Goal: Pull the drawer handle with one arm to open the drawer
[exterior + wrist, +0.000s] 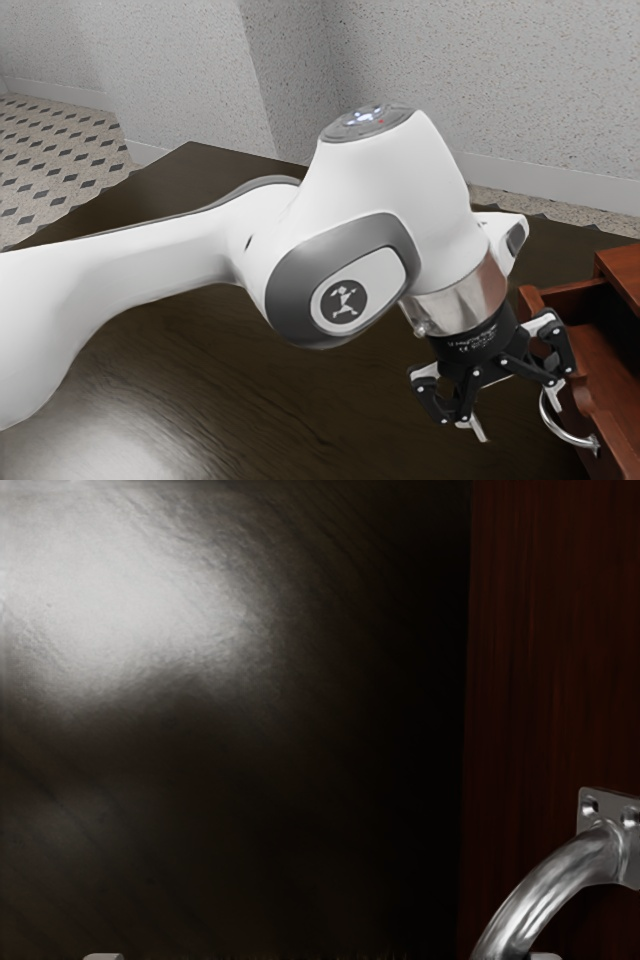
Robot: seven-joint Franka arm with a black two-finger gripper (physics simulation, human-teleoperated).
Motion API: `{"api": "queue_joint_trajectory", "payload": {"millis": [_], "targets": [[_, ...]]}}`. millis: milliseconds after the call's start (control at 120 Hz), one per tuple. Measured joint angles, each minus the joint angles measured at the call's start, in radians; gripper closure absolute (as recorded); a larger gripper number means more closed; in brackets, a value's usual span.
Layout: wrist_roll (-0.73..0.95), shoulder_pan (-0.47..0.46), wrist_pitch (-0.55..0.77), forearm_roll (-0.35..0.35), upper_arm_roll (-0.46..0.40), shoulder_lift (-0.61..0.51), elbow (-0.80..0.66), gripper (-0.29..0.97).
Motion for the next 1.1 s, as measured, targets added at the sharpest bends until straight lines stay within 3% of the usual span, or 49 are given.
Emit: {"api": "queue_joint_trajectory", "payload": {"millis": [350, 1100], "targets": [[-0.005, -0.004, 0.020, 0.022, -0.001, -0.026, -0.051, 0.19], [-0.031, -0.009, 0.066, 0.098, -0.001, -0.200, -0.222, 0.19]]}}
